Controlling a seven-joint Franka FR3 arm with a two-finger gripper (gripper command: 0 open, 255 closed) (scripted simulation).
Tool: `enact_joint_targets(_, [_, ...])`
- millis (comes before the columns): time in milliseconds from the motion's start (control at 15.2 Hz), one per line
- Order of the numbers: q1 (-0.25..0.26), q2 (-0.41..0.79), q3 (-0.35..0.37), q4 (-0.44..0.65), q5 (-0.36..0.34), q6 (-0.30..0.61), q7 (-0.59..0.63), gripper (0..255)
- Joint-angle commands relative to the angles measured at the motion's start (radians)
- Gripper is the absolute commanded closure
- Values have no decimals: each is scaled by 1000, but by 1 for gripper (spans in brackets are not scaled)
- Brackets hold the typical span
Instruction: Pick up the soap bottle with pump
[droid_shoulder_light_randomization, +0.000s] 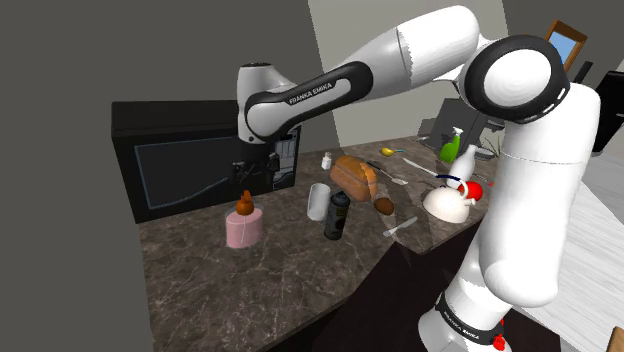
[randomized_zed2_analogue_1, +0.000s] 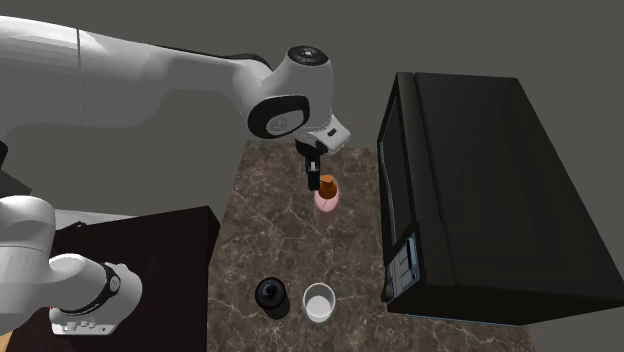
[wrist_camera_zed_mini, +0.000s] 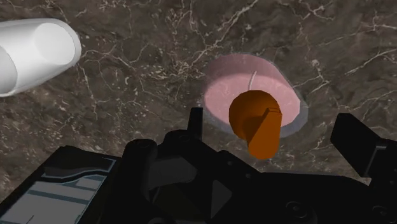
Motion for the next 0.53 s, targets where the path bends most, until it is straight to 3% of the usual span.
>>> enact_joint_targets(0, [7, 70, 0, 67, -10, 4, 7, 0])
enact_joint_targets(462, [10, 107, -4, 34, -20, 73, 15, 0])
